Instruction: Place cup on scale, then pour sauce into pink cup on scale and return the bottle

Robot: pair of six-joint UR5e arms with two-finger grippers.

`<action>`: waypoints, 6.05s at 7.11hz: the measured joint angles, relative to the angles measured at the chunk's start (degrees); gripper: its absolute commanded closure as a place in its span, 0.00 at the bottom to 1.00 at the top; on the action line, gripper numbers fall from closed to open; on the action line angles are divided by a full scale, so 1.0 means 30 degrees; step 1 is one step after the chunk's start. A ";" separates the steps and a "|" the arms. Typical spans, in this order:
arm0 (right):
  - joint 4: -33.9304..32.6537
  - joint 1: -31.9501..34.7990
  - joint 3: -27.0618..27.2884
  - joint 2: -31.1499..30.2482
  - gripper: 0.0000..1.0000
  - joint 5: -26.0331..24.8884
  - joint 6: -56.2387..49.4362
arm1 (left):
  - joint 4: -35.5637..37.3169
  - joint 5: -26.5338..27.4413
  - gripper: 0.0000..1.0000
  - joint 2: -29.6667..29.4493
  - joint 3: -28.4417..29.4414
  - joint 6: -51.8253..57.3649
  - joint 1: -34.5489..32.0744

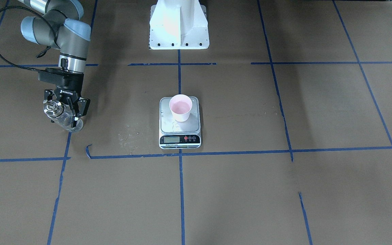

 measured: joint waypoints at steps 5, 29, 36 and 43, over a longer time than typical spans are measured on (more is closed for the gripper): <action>-0.0186 0.0378 0.1503 -0.0091 0.00 0.2556 -0.0087 | 0.0000 -0.0026 0.00 0.0002 -0.0003 0.0048 -0.0017; -0.8531 2.3724 -0.4725 -0.0464 0.00 2.8397 -3.4187 | 0.2804 -0.0194 0.00 0.0333 -0.0547 0.0584 -0.0104; -0.3841 2.3228 -0.6854 -0.0412 0.00 2.8410 -3.1160 | 0.5634 -0.0233 0.00 0.0102 -0.0304 0.3520 -0.1527; -0.3780 2.3206 -0.6972 -0.0556 0.00 2.8386 -3.0857 | 0.5430 -0.1302 0.00 -0.0213 -0.1214 -0.0638 -0.1526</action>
